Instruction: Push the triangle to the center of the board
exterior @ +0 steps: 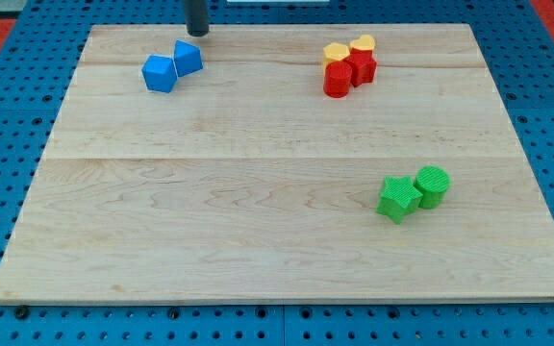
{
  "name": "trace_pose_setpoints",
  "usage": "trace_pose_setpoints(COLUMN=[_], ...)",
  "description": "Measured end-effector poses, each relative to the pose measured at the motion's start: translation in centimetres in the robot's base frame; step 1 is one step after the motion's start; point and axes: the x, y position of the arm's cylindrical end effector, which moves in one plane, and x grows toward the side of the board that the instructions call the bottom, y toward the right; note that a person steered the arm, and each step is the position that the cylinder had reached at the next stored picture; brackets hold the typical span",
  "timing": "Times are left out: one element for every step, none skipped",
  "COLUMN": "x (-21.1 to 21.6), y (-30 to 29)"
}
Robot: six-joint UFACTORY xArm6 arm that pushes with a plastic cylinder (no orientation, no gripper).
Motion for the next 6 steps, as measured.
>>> trace_pose_setpoints(x=[-0.1,2.2,5.0,5.9,9.4,9.3], y=[-1.5,-2.6,-2.4,1.6,0.3,-2.3])
